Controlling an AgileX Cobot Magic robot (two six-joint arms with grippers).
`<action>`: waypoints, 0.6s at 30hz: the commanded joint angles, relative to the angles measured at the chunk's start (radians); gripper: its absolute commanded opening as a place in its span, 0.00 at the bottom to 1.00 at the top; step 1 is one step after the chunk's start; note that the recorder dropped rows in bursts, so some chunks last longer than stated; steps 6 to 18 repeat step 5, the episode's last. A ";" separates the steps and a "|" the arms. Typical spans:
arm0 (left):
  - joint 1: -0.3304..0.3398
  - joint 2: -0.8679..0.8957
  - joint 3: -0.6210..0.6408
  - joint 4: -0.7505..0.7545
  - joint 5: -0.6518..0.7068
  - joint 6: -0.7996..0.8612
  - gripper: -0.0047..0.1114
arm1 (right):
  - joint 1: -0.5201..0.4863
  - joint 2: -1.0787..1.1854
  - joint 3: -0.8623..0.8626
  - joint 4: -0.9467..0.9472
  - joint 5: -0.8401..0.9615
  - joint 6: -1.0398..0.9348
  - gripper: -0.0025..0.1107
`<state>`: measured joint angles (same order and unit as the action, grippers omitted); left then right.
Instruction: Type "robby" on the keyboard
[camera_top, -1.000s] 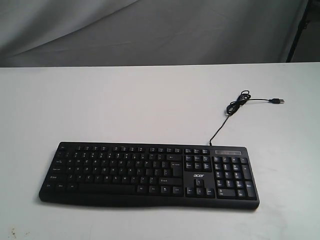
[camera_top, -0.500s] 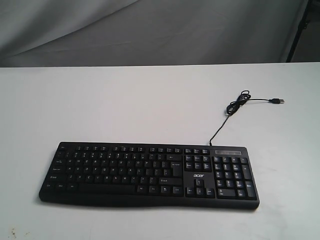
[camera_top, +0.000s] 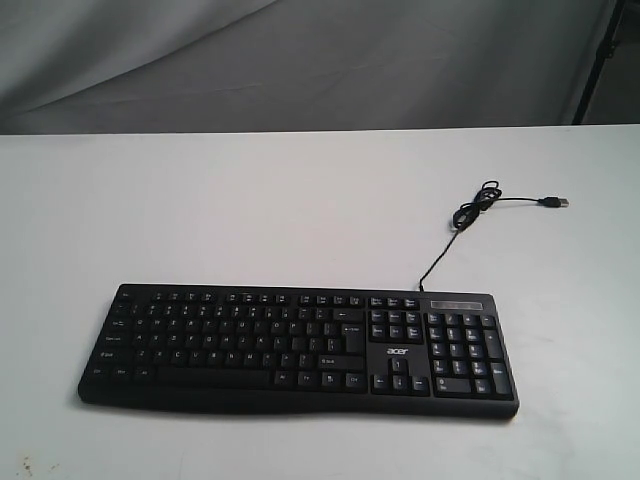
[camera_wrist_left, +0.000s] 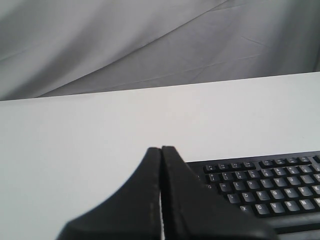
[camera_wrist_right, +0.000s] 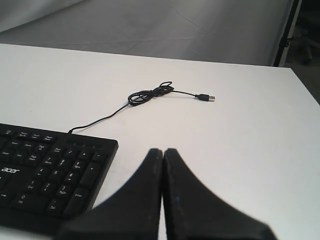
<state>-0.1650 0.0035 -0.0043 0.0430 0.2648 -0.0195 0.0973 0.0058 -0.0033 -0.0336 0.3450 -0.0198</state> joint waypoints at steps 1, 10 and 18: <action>-0.006 -0.003 0.004 0.005 -0.005 -0.003 0.04 | -0.008 -0.006 0.003 -0.004 -0.003 0.004 0.02; -0.006 -0.003 0.004 0.005 -0.005 -0.003 0.04 | -0.008 -0.006 0.003 -0.004 -0.003 0.004 0.02; -0.006 -0.003 0.004 0.005 -0.005 -0.003 0.04 | -0.008 -0.006 0.003 -0.004 -0.003 0.004 0.02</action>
